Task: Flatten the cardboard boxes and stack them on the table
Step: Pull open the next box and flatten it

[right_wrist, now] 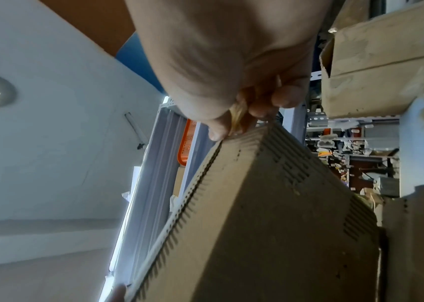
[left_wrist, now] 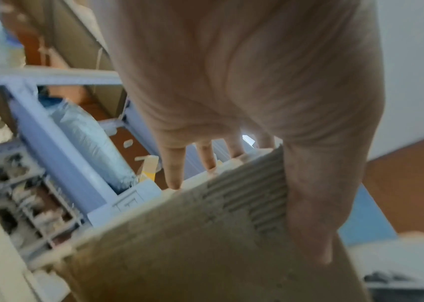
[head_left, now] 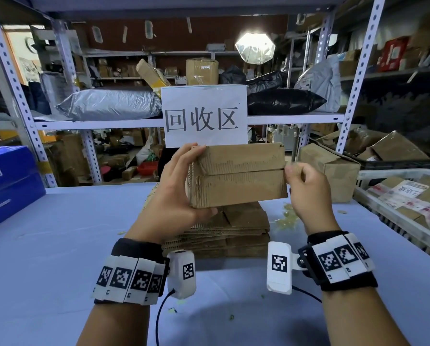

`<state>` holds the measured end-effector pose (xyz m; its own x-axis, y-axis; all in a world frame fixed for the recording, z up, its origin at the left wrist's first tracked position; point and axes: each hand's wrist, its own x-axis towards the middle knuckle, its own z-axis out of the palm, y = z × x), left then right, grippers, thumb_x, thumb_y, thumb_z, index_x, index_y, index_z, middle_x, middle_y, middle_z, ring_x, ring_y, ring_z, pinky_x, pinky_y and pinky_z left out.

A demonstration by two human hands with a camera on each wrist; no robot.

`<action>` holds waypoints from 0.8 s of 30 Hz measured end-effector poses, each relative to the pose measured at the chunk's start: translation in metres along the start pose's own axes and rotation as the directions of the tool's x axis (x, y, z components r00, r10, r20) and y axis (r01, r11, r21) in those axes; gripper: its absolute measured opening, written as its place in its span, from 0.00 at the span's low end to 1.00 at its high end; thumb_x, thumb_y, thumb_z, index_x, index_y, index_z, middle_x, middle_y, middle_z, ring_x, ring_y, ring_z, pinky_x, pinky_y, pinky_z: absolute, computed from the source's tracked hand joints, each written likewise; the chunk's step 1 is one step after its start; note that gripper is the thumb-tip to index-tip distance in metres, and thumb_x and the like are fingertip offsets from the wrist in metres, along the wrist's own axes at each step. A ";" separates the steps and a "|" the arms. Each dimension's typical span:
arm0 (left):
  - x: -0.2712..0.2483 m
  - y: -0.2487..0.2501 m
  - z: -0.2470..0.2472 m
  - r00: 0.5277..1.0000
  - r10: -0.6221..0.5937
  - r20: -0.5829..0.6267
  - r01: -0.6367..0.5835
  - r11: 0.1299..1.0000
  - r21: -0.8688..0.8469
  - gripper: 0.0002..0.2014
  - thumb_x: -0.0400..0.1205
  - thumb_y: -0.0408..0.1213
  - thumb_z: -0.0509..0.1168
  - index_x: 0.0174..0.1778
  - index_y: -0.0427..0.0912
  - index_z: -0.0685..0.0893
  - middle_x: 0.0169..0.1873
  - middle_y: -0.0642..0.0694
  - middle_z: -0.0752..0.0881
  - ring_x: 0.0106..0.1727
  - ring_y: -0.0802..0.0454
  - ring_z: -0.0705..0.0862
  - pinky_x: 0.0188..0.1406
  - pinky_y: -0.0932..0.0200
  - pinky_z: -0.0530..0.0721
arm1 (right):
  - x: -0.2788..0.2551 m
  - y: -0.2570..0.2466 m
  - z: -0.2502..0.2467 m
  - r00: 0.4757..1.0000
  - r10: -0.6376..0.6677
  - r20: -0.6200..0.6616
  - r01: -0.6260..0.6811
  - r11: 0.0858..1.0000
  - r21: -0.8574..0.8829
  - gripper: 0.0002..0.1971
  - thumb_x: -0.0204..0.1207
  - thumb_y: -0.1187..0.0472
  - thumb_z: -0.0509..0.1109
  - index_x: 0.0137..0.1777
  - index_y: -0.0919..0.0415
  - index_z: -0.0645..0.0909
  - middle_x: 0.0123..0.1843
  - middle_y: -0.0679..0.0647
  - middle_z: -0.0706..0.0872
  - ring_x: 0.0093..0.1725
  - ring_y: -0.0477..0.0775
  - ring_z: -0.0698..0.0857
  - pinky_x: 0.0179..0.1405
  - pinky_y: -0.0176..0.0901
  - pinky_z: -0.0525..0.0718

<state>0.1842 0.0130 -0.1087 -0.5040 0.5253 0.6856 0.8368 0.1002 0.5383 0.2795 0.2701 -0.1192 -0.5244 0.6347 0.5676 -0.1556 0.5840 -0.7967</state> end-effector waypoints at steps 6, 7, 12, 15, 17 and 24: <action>0.001 -0.012 -0.015 0.999 0.001 -0.035 0.007 0.970 0.245 0.58 0.64 0.34 0.86 0.85 0.60 0.60 0.85 0.54 0.57 0.86 0.48 0.59 0.83 0.35 0.67 | -0.006 -0.006 0.001 0.986 0.068 0.153 -0.123 0.913 0.390 0.19 0.90 0.57 0.59 0.40 0.68 0.77 0.28 0.54 0.73 0.26 0.50 0.70 0.27 0.44 0.72; 0.000 -0.013 -0.015 0.999 -0.004 -0.040 0.015 0.959 0.284 0.57 0.65 0.34 0.85 0.85 0.62 0.58 0.85 0.53 0.57 0.85 0.47 0.58 0.83 0.37 0.65 | -0.007 -0.009 0.000 0.979 0.071 0.191 -0.152 0.878 0.455 0.19 0.90 0.58 0.58 0.37 0.63 0.77 0.29 0.52 0.74 0.26 0.49 0.70 0.25 0.41 0.73; -0.001 -0.009 -0.007 0.990 -0.002 -0.141 0.075 0.853 0.517 0.57 0.66 0.38 0.81 0.87 0.59 0.54 0.84 0.43 0.53 0.87 0.38 0.47 0.84 0.31 0.54 | -0.017 -0.026 -0.002 0.899 0.021 0.438 -0.357 0.614 0.704 0.21 0.90 0.57 0.55 0.36 0.53 0.82 0.30 0.49 0.72 0.24 0.47 0.64 0.22 0.38 0.67; 0.003 0.003 0.001 0.996 0.039 -0.081 0.015 0.816 0.577 0.60 0.62 0.51 0.81 0.87 0.61 0.52 0.87 0.44 0.52 0.89 0.36 0.42 0.85 0.27 0.45 | -0.022 -0.034 0.002 0.848 -0.021 0.530 -0.426 0.568 0.704 0.15 0.87 0.55 0.55 0.42 0.59 0.78 0.29 0.50 0.68 0.25 0.48 0.63 0.26 0.41 0.67; 0.005 0.009 0.006 0.998 0.055 -0.018 -0.034 0.806 0.590 0.62 0.62 0.56 0.82 0.87 0.65 0.49 0.89 0.51 0.51 0.90 0.40 0.41 0.83 0.24 0.41 | -0.025 -0.036 0.005 0.832 -0.021 0.555 -0.430 0.607 0.668 0.15 0.88 0.56 0.54 0.42 0.59 0.75 0.29 0.50 0.67 0.26 0.48 0.63 0.29 0.43 0.67; 0.006 0.010 0.003 0.998 0.049 -0.033 -0.018 0.791 0.611 0.64 0.60 0.61 0.84 0.89 0.62 0.52 0.86 0.54 0.61 0.90 0.46 0.51 0.84 0.24 0.37 | -0.027 -0.034 0.001 0.815 -0.092 0.573 -0.426 0.574 0.699 0.20 0.77 0.41 0.65 0.46 0.60 0.74 0.33 0.51 0.64 0.30 0.48 0.65 0.34 0.43 0.72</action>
<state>0.1896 0.0196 -0.1006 -0.4694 0.5014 0.7268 0.8021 0.5862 0.1137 0.2982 0.2327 -0.1071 -0.8921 0.1733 0.4172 -0.4511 -0.2891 -0.8444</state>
